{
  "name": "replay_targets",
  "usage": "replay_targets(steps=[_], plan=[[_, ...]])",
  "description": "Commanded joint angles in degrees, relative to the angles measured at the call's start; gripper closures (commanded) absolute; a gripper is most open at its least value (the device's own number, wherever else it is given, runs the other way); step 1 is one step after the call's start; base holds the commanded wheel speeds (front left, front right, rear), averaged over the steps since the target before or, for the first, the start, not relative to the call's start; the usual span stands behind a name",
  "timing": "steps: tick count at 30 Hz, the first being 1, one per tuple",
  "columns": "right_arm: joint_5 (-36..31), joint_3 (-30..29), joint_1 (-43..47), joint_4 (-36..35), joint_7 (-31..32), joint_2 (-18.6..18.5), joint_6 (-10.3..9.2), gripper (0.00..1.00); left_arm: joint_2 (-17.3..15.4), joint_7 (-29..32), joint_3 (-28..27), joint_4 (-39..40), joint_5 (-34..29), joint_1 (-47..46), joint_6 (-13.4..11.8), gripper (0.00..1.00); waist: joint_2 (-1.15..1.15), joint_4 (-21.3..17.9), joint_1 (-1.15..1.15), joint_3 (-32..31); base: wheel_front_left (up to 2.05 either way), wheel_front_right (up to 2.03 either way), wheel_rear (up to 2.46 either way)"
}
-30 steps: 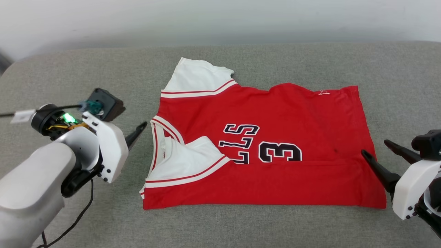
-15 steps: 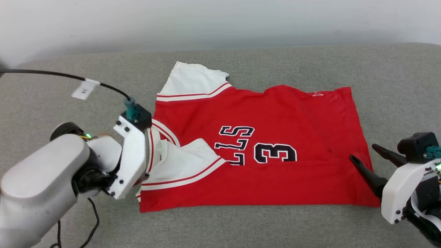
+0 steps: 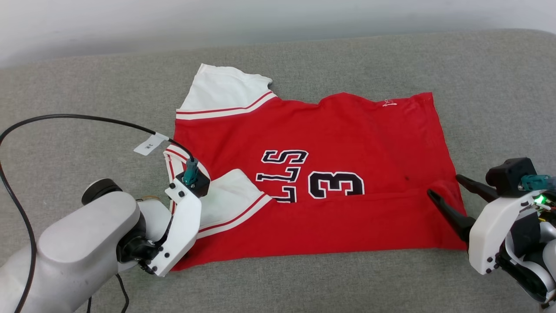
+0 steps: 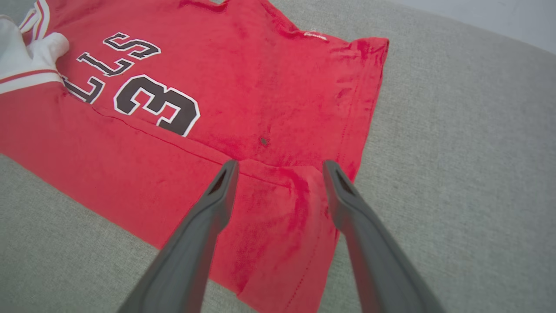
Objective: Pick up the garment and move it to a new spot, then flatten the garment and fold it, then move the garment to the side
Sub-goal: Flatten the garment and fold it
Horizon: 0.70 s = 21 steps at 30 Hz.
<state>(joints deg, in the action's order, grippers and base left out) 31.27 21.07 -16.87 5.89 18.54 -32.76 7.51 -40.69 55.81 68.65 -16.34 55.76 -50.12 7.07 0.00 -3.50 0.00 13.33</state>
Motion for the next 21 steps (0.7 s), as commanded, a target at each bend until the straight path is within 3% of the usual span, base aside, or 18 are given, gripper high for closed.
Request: replay_targets(steps=[1,6,7,8,17,21], plan=[[0.17,0.30,-1.06,0.17,-0.08,0.19,-0.04,0.00,0.35,-0.17,0.88,-0.88,-0.27,1.14,0.18,0.00,0.00,-0.37,0.00,0.55,0.00,0.00,0.00],[0.41,0.82,-2.49,0.68,-0.01,-0.59,-0.04,0.00,1.05,-0.40,2.64,-2.81,-0.53,2.45,0.20,0.02,0.00,-0.55,0.00,1.24,0.00,0.00,0.00],[0.49,1.01,-2.77,0.66,0.17,-0.79,-0.04,0.00,1.06,-0.63,2.88,-2.97,-0.53,2.56,0.22,0.64,0.00,-0.54,0.00,1.25,0.00,0.00,0.00],[0.73,1.15,-3.13,0.57,0.58,-1.12,-0.04,0.00,1.17,-0.86,3.03,-3.09,-0.36,2.63,0.24,1.00,0.00,-0.48,0.00,1.18,0.00,0.00,0.00],[3.22,6.43,-7.99,-4.12,10.78,-10.95,-0.05,0.00,0.74,-3.88,3.18,-0.80,1.38,0.53,0.31,1.00,0.00,0.56,0.00,-0.69,0.00,0.00,0.00],[6.95,11.18,-11.14,-7.02,20.95,-17.49,-0.05,0.00,0.10,-4.78,3.49,0.60,1.90,-0.48,0.31,1.00,0.00,1.10,0.00,-1.01,0.00,0.00,0.00]])
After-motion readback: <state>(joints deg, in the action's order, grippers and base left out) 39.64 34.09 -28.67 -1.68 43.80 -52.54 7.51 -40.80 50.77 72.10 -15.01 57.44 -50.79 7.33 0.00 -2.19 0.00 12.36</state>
